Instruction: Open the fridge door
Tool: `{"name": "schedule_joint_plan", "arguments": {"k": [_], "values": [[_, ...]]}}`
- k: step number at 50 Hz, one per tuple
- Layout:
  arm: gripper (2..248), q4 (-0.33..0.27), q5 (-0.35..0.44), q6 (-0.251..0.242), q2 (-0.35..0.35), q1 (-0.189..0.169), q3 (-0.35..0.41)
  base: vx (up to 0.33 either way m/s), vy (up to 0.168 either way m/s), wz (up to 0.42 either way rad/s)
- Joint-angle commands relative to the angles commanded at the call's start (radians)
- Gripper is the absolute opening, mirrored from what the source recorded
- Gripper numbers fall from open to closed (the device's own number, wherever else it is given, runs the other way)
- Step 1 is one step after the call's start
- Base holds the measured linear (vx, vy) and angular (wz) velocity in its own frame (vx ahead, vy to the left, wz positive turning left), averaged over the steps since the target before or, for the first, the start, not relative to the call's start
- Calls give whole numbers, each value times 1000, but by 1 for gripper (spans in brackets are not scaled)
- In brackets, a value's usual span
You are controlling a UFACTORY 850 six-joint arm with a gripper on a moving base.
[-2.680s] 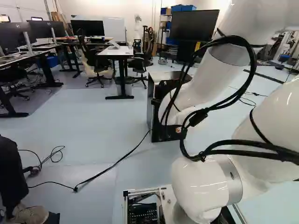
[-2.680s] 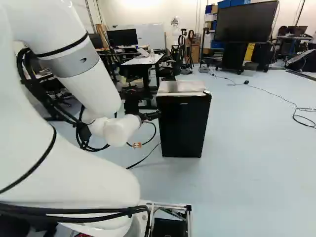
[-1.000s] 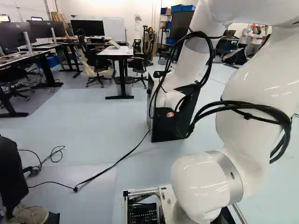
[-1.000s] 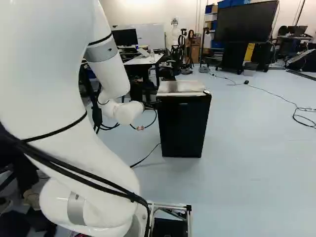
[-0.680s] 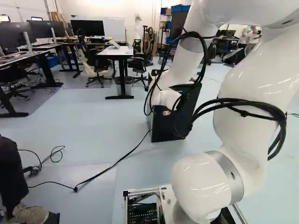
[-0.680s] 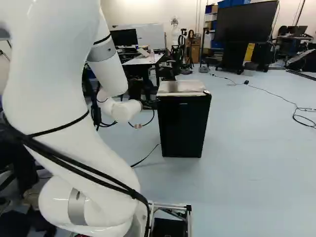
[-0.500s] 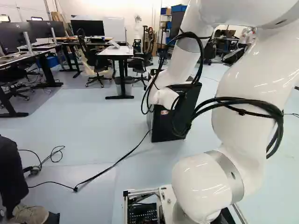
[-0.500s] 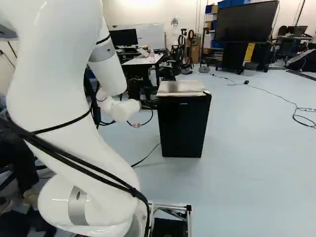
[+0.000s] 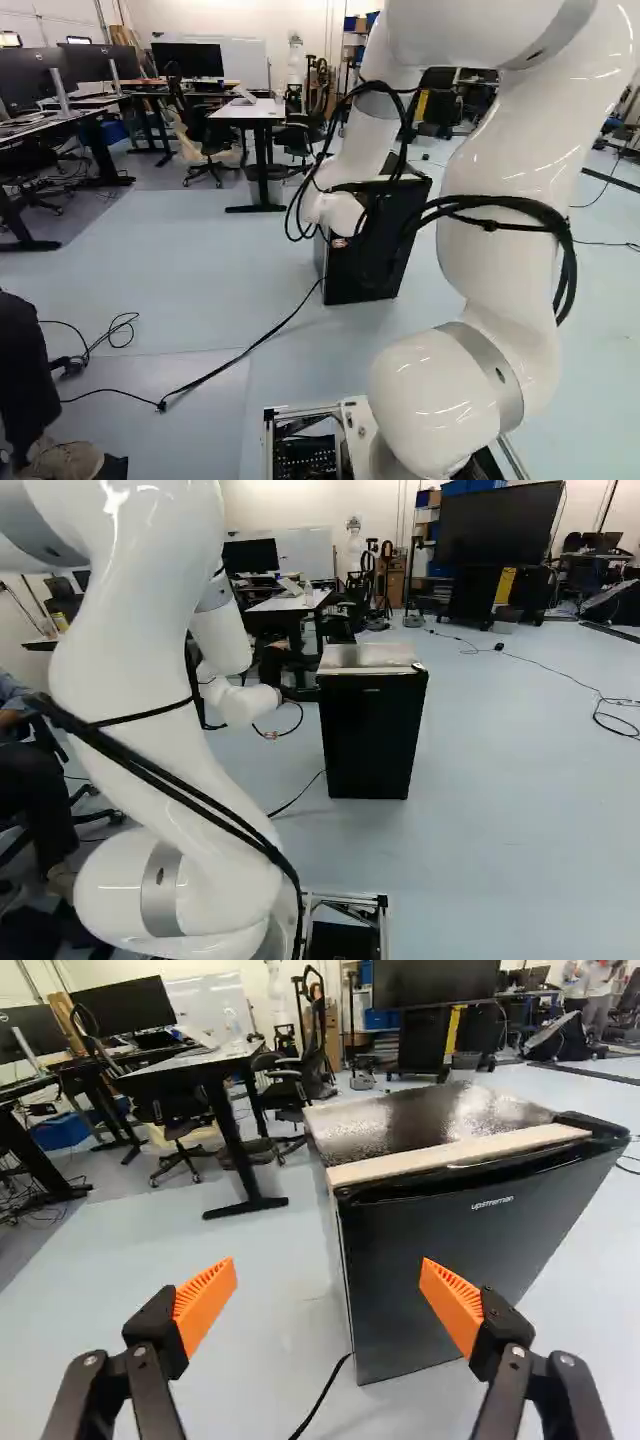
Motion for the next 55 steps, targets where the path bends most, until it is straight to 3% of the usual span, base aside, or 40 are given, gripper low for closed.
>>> {"name": "schedule_joint_plan", "arguments": {"k": [55], "values": [[247,412,192,0,-298,121,-228,0,0,0]]}}
